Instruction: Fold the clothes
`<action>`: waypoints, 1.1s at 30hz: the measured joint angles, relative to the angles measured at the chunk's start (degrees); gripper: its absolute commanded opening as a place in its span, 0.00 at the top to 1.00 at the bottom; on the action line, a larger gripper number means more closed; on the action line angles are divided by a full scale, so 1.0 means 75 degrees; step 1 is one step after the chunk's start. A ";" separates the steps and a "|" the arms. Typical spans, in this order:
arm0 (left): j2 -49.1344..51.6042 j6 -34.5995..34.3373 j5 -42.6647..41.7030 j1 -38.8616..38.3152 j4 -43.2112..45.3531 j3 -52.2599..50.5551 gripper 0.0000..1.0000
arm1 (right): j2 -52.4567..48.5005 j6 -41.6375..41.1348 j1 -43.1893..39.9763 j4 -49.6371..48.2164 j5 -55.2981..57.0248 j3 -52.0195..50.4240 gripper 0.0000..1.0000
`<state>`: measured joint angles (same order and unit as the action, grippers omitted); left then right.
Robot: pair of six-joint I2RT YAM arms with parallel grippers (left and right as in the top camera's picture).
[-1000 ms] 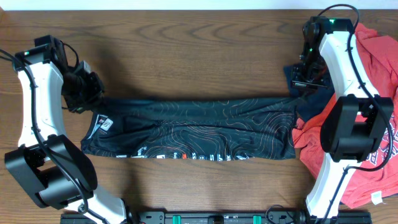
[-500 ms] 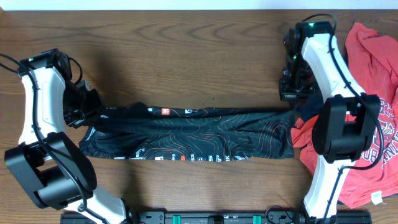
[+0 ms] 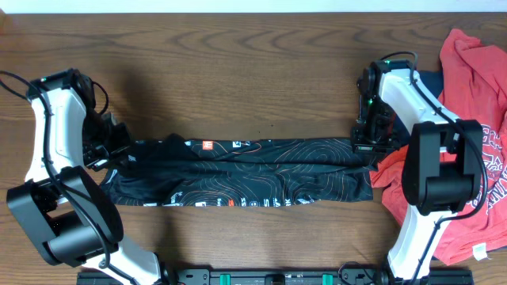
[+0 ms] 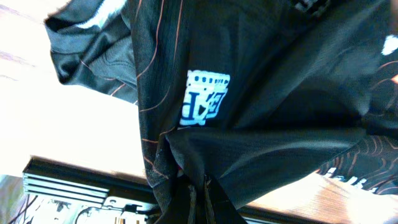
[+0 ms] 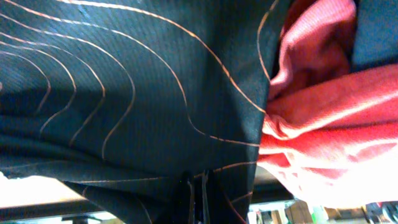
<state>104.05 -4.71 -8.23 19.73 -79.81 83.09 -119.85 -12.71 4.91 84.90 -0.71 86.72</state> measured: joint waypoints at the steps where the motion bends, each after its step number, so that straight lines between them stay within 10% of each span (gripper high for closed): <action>1: 0.0000 0.0000 0.0012 0.0000 0.0017 -0.0085 0.94 | 0.0044 0.0000 0.0000 -0.0105 -0.0023 -0.0079 0.99; 18: 0.0000 -0.0554 0.0950 0.0000 -0.0131 -0.0530 0.92 | 0.0090 -0.0032 -0.0108 -0.0388 0.0038 -0.0903 0.77; 21: 0.0000 -0.0615 0.1099 0.0000 -0.0143 -0.0530 0.37 | 0.0090 0.0017 -0.0125 -0.0449 0.0090 -0.0909 0.57; 33: 0.0000 -0.0778 0.1169 0.0009 -0.0064 -0.0533 0.32 | 0.0090 0.0035 -0.0219 -0.0632 0.0052 -0.0915 0.48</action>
<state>104.05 -10.55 0.54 19.79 -80.29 79.09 -119.17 -12.45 3.27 80.16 -0.32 79.85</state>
